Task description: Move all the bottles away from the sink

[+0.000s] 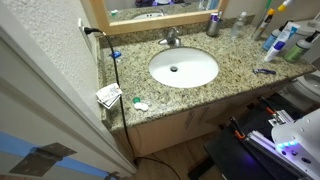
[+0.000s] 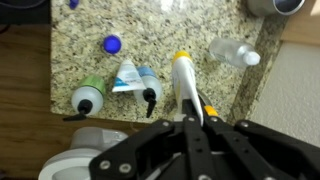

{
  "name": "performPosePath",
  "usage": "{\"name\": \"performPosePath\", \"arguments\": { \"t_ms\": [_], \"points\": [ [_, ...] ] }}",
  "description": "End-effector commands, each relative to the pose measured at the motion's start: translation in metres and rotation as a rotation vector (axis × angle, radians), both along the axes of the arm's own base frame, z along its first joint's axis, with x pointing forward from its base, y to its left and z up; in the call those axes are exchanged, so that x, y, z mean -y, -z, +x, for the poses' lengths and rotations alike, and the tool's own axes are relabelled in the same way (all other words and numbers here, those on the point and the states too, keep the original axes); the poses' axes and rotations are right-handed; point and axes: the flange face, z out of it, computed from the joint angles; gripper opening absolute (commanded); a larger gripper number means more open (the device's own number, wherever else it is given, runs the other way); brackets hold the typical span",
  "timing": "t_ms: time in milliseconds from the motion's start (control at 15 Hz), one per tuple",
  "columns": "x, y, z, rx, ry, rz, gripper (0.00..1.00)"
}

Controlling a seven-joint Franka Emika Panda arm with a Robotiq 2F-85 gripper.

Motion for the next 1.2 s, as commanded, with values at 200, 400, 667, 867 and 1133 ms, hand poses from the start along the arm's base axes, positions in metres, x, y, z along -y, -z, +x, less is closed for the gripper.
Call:
{"name": "performPosePath", "arguments": {
  "t_ms": [200, 400, 667, 867, 1133],
  "points": [
    [-0.028, 0.0, -0.056, -0.049, -0.183, 0.039, 0.03],
    [-0.033, -0.002, -0.065, -0.04, -0.207, 0.04, 0.03],
    [-0.059, 0.012, -0.081, -0.093, -0.345, 0.105, 0.01],
    [-0.06, 0.02, -0.13, -0.189, -0.472, 0.105, 0.01],
    [-0.039, 0.035, -0.179, -0.19, -0.391, 0.019, 0.01]
  ]
}}
